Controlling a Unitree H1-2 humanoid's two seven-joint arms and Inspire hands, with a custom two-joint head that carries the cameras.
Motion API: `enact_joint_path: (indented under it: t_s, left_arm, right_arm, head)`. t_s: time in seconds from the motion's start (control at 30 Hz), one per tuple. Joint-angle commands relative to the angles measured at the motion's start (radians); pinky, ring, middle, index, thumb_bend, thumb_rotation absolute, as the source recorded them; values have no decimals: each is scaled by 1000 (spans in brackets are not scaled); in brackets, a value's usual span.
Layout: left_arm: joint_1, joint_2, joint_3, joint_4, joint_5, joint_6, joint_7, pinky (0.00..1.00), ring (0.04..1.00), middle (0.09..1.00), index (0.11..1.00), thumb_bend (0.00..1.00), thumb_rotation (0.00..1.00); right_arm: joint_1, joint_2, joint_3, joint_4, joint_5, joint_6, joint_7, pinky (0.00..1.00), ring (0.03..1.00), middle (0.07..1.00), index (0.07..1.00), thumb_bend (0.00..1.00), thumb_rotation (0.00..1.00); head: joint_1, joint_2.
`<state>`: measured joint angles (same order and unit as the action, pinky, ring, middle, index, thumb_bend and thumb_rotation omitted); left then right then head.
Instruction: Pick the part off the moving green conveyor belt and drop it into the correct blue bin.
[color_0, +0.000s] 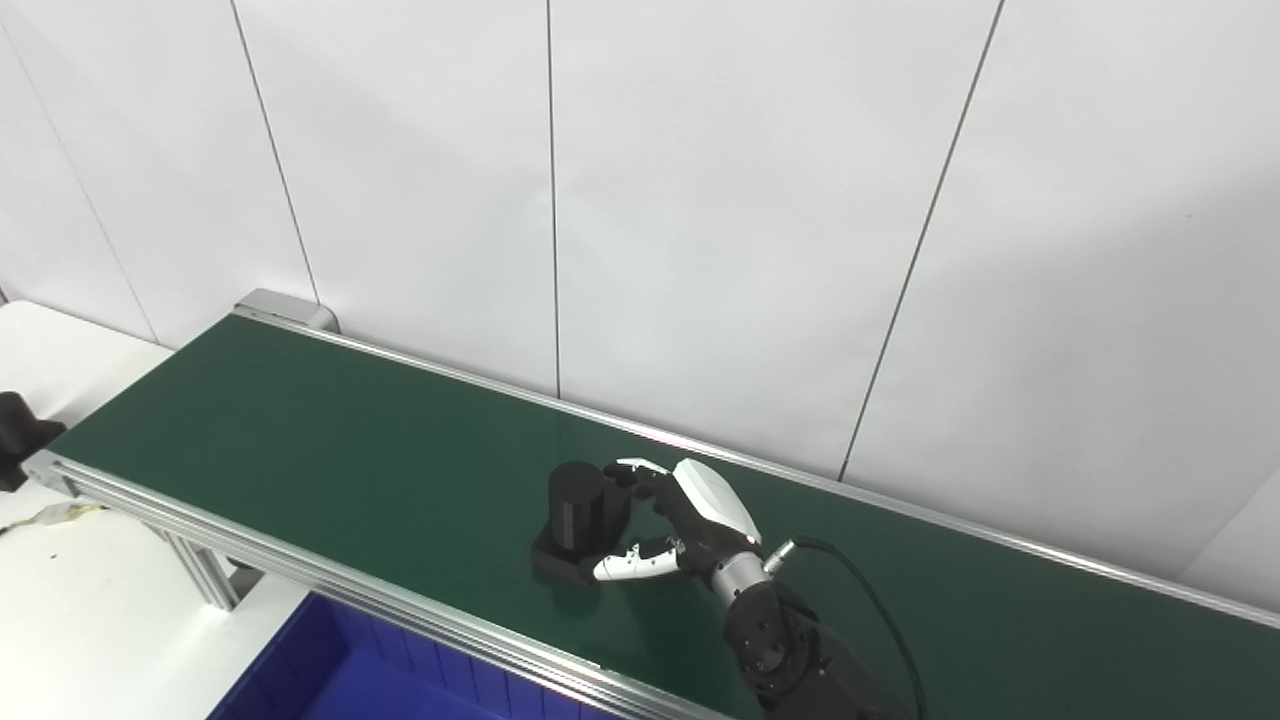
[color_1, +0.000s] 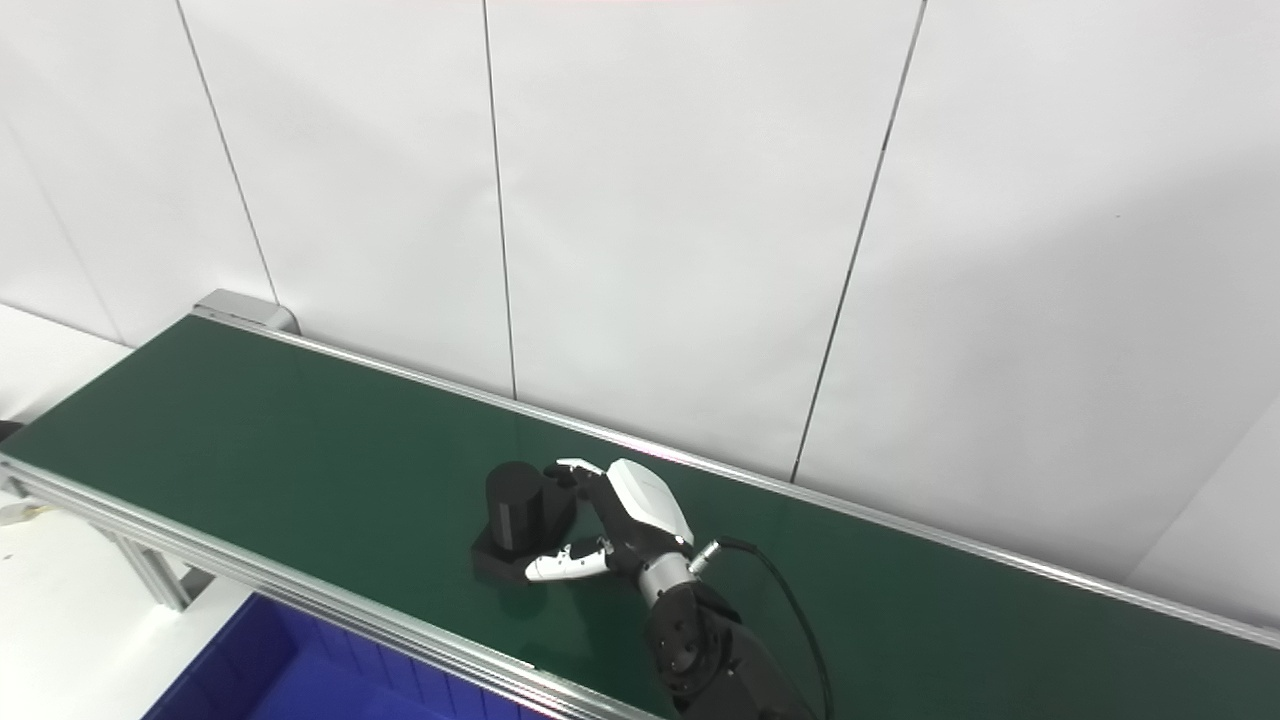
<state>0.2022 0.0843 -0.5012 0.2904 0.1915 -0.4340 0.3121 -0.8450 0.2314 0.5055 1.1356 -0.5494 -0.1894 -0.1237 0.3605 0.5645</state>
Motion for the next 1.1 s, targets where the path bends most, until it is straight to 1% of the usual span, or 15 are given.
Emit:
enact_joint_path:
  t_s: [0.0,0.1,0.2,0.53,0.77,0.93,1.0,1.07]
  left_arm:
    - [3,-15,0,-38,23,-36,15,680,765,807,821,914,830]
    - [10,-22,2,-50,24,-36,10,675,762,808,824,904,826]
    - [15,-28,3,-58,35,-36,10,664,752,803,826,891,829]
    - [31,-47,9,-74,54,-36,8,646,739,791,828,873,821]
    - [39,-56,13,-80,56,-35,0,647,746,798,831,879,827]
    - [42,-61,12,-79,44,-36,-4,590,700,777,828,882,818]
    - [43,-63,11,-79,41,-36,-6,584,696,776,826,889,815]
    - [45,-64,12,-81,43,-36,-8,591,700,777,825,887,815]
  right_arm:
    - [-58,39,-3,7,3,-51,-34,761,833,838,825,732,284]
    - [-57,45,-3,26,4,-55,-47,753,835,838,821,729,281]
    - [-63,50,-2,51,5,-66,-62,749,833,837,819,733,298]
    - [-84,70,-16,83,21,-43,-80,769,835,846,818,724,289]
    - [-95,83,-22,109,24,-48,-100,761,818,834,814,713,272]
    - [-102,94,-27,121,27,-41,-123,735,793,811,799,701,231]
    - [-103,99,-33,125,30,-43,-142,720,778,794,788,699,208]
    - [-99,104,-40,127,32,-52,-177,658,725,748,754,697,150]
  head:
    - [2,3]
    - [6,5]
    - [8,5]
    - [9,5]
    - [11,4]
    - [12,2]
    - [11,5]
    - [10,8]
